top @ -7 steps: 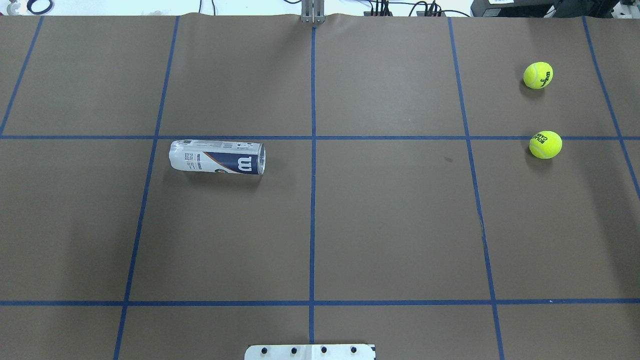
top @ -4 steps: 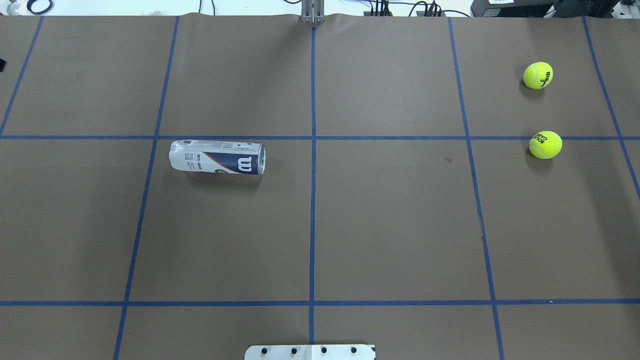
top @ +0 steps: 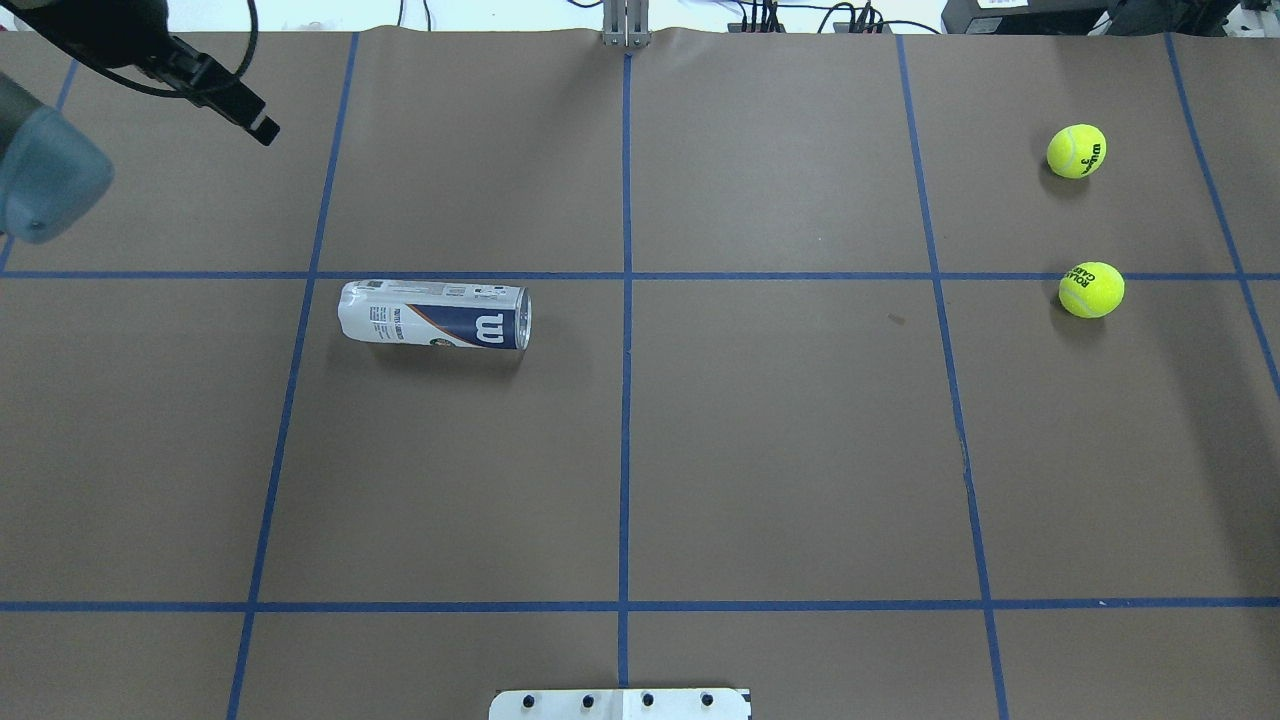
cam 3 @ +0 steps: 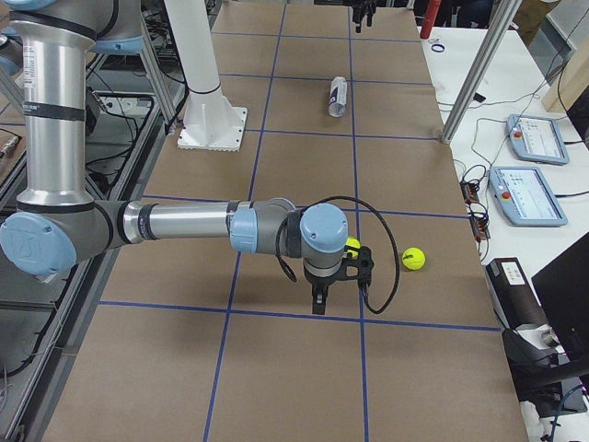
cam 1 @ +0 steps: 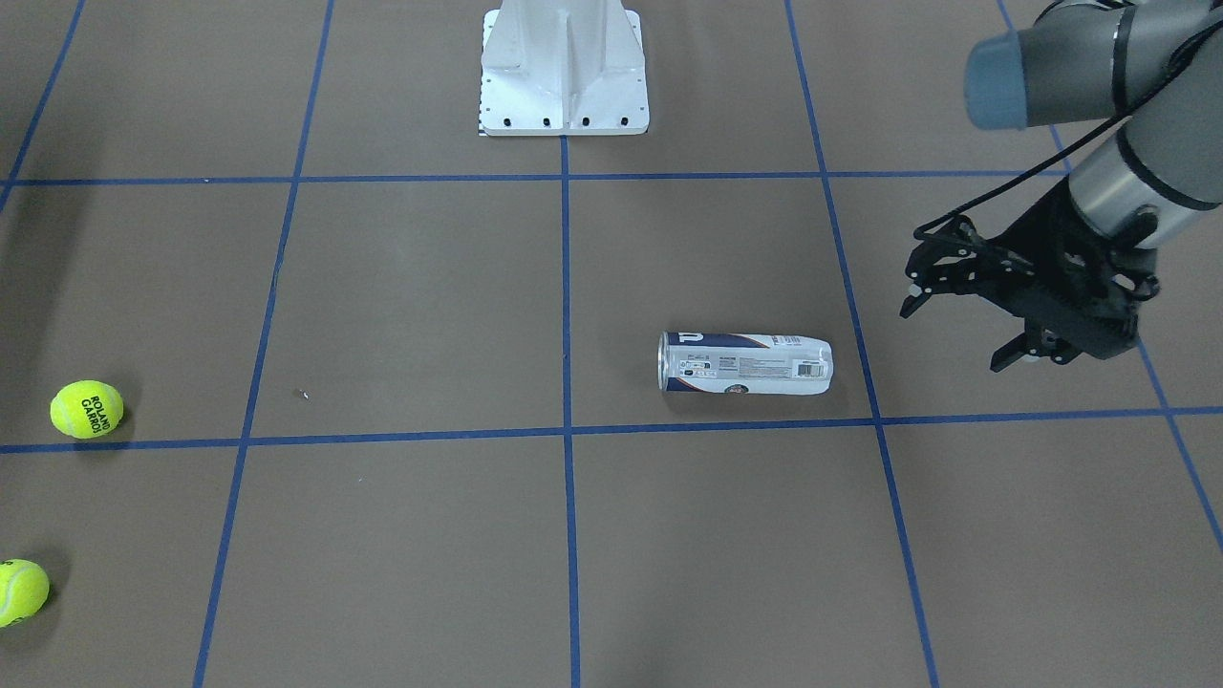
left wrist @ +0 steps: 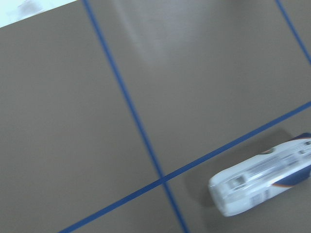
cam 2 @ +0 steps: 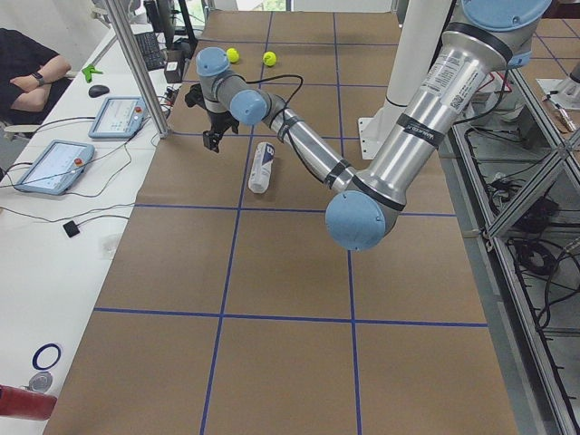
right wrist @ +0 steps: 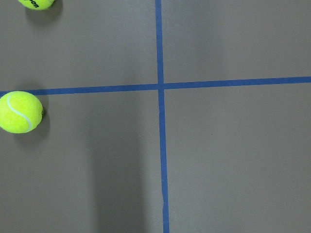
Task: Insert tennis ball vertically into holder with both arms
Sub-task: 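Move the left gripper over the lying white Wilson can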
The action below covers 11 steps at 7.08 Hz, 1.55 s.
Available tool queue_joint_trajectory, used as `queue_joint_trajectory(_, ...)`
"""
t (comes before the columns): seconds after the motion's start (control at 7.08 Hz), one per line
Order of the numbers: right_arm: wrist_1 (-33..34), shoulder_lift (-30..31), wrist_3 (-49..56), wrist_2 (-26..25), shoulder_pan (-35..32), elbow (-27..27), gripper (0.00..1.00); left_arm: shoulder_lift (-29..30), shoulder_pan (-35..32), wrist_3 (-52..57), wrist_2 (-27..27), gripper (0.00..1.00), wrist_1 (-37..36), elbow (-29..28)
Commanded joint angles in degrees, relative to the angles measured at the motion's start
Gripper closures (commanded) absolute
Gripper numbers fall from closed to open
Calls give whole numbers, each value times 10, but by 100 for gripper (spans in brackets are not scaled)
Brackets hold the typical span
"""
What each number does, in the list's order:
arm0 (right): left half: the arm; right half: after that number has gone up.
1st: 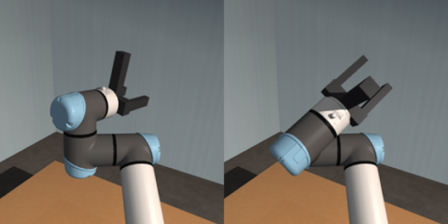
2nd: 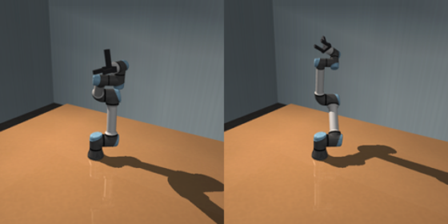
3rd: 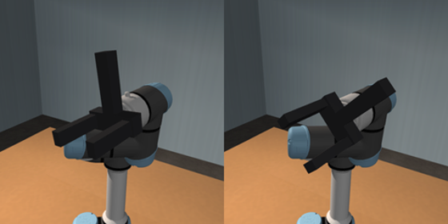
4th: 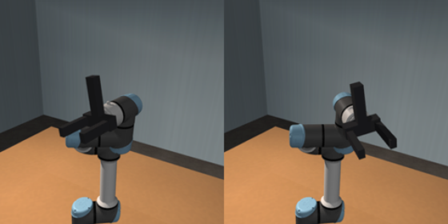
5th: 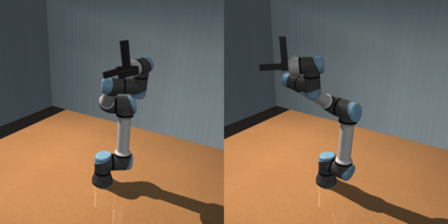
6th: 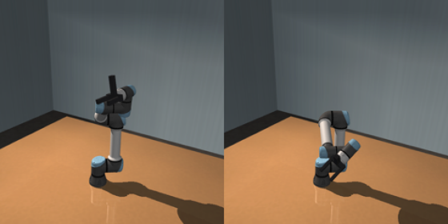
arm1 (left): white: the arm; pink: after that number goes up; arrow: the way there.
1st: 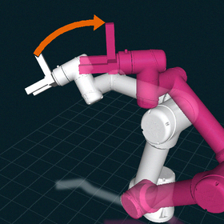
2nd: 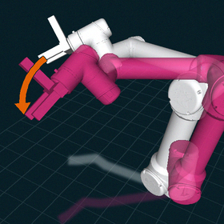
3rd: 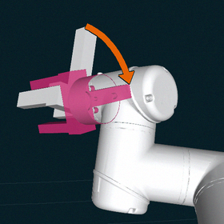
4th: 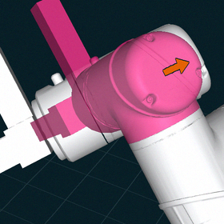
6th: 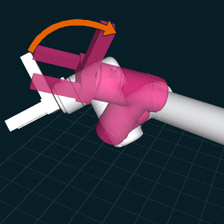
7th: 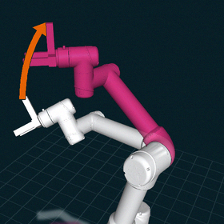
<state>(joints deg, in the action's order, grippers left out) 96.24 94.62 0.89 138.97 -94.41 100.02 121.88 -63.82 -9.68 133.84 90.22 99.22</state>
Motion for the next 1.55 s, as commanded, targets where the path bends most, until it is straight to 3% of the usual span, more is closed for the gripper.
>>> queue_joint_trajectory(0.0,0,0,0,6,0,2,1,32,44,80,-47,1,26,-11)
queue_joint_trajectory(0.28,-1,0,0,5,0,11,1,56,106,88,-63,0,23,-13)
queue_joint_trajectory(0.57,-1,-2,0,5,0,13,1,78,149,195,-99,0,21,-19)
queue_joint_trajectory(0.85,-2,-4,0,5,0,13,1,142,209,234,-171,0,20,-85)
queue_joint_trajectory(1.41,-1,-5,0,5,0,13,1,144,250,272,-187,1,19,-119)
